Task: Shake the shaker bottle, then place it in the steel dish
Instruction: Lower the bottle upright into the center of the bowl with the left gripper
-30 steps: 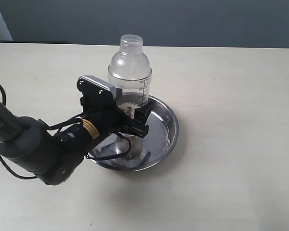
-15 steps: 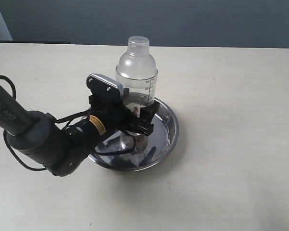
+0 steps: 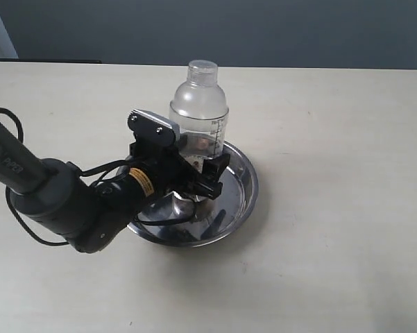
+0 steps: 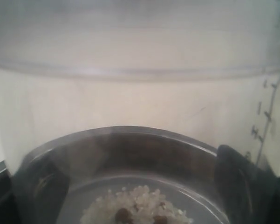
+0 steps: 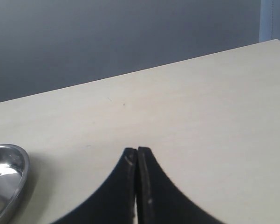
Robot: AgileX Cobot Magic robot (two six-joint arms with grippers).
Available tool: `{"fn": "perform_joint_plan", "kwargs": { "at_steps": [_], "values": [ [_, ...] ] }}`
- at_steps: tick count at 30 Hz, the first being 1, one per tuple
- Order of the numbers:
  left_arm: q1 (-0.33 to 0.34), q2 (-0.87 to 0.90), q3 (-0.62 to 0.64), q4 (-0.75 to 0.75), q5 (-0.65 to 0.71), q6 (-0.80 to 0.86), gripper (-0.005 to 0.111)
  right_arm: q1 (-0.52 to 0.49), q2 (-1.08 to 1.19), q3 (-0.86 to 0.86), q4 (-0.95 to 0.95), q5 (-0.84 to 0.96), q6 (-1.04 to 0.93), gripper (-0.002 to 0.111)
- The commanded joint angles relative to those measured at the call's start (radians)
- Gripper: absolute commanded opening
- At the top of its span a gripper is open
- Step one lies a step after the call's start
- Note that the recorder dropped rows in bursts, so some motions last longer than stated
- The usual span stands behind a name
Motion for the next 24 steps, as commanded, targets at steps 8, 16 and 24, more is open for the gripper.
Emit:
{"fn": "perform_joint_plan", "kwargs": {
  "at_steps": [8, 16, 24],
  "values": [
    [0.000, -0.007, 0.001, 0.000, 0.078, -0.060, 0.000, -0.003, -0.005, 0.001, -0.002, -0.005, -0.004, -0.001],
    [0.000, -0.007, 0.001, 0.025, 0.088, -0.058, 0.000, -0.003, -0.005, 0.001, -0.002, -0.005, -0.004, -0.001],
    [0.000, -0.007, 0.003, 0.032, 0.128, -0.054, 0.000, -0.003, -0.005, 0.001, -0.002, -0.005, -0.004, -0.001]
  ]
}}
